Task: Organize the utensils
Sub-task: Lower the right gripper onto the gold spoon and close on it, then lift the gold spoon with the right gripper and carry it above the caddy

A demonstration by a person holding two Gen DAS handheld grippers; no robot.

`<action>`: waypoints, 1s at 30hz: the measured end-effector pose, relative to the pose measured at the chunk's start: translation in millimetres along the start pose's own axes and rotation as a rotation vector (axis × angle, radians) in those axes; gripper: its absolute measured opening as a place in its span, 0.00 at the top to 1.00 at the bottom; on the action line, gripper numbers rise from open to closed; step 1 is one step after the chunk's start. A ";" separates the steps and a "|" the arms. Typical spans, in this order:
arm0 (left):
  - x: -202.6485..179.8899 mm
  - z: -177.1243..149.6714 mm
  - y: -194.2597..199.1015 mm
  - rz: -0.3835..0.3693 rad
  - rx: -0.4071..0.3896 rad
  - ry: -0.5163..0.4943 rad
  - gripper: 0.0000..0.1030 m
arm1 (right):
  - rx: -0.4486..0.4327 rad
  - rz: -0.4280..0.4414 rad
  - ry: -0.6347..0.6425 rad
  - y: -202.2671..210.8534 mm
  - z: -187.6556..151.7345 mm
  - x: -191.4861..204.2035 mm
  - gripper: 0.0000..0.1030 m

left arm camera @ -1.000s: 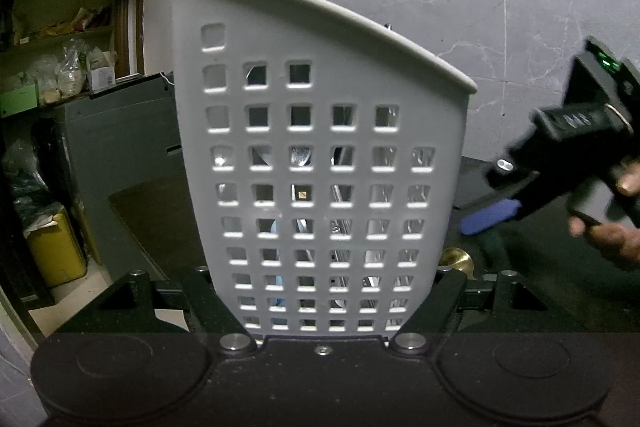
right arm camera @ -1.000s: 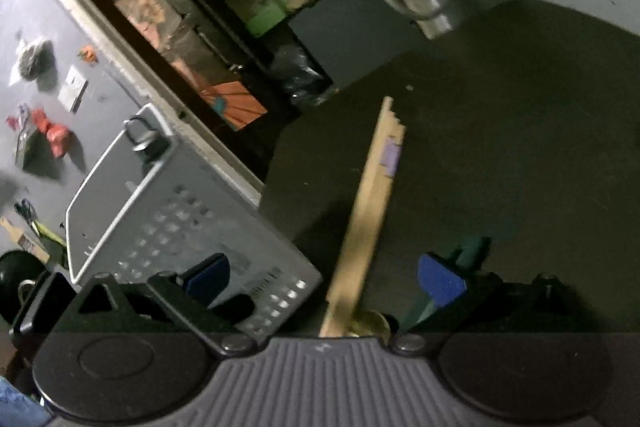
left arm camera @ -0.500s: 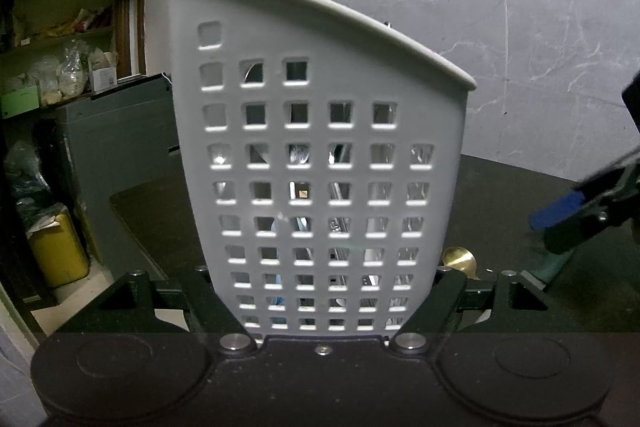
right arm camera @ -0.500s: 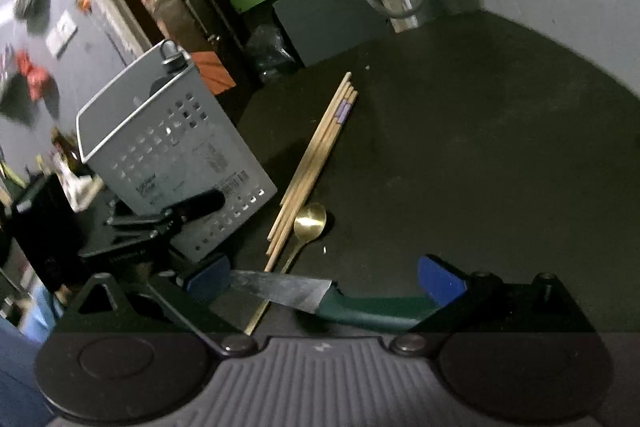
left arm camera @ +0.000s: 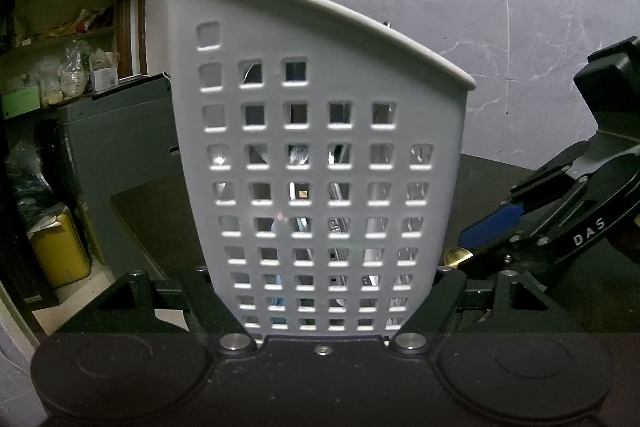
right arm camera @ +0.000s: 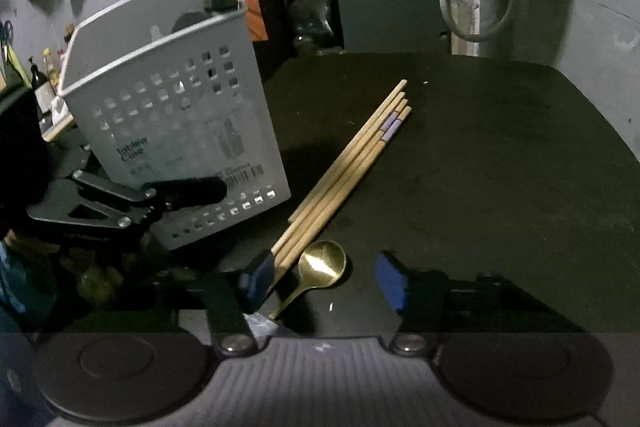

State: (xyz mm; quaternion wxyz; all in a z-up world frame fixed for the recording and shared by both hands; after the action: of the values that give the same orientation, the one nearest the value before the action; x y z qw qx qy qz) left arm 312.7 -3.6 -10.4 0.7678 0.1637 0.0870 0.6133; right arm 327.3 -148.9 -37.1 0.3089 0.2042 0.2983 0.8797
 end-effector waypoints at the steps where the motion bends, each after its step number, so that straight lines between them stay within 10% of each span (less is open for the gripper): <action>1: 0.0 0.0 0.0 0.000 0.000 0.000 0.26 | -0.003 -0.005 0.011 -1.0 -0.3 0.2 0.49; 9: -0.1 0.1 0.0 0.000 0.000 0.000 0.26 | 0.019 -0.052 0.105 -6.2 -0.6 7.4 0.74; 18: -0.1 0.2 -0.1 -0.001 0.000 0.000 0.26 | 0.056 -0.124 0.153 -9.4 0.3 19.9 0.75; 30: 3.3 -1.1 -0.2 -0.012 -0.007 0.012 0.26 | 0.169 -0.433 0.502 -26.1 -4.5 70.7 0.88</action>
State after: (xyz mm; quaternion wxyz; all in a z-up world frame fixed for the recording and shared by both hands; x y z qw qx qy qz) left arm 313.3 -0.3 -11.2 0.7714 0.1566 0.0903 0.6101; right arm 284.5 -87.3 -45.0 0.3874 -0.0619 0.4733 0.7887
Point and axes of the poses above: each gripper's, at about its wrist camera, not at the fingertips, and y roughly against the way its jaws point, x to its left, z to its top, the point moved 5 cm from there along -y, roughly the way its jaws point, and after that the axes turned 5 degrees about z, right-handed, at the moved point
